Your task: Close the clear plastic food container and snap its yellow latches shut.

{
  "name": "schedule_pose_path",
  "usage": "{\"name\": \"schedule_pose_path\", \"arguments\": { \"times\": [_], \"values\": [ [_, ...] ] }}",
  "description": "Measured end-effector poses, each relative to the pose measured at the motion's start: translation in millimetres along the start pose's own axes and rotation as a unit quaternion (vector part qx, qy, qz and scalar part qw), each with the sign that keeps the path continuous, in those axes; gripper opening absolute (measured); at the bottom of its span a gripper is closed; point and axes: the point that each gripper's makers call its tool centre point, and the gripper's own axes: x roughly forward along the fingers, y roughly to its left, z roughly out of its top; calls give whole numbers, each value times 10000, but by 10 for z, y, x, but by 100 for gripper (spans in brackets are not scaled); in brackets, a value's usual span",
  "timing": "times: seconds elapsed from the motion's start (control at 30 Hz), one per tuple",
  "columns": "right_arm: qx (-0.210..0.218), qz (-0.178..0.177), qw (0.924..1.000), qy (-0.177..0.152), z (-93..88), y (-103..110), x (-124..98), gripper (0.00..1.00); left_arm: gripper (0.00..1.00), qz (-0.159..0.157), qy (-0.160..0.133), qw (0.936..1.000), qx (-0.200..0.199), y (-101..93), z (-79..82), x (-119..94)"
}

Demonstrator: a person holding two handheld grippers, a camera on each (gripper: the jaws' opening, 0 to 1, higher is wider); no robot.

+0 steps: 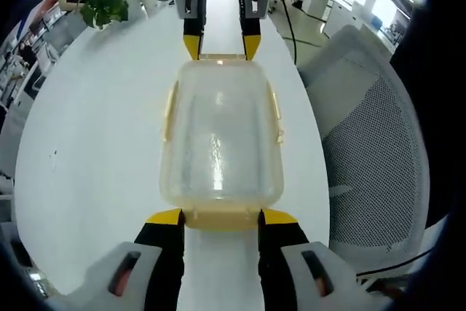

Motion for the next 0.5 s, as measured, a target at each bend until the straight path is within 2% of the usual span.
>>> {"name": "schedule_pose_path", "arguments": {
  "times": [0.27,0.5],
  "values": [
    [81,10,9999,87,-96,9,24,38,38,-36,-33,10000,29,-3,60,54],
    [88,10,9999,115,-98,4,24,38,38,-40,12,10000,16,10,41,97]
  ]
}}
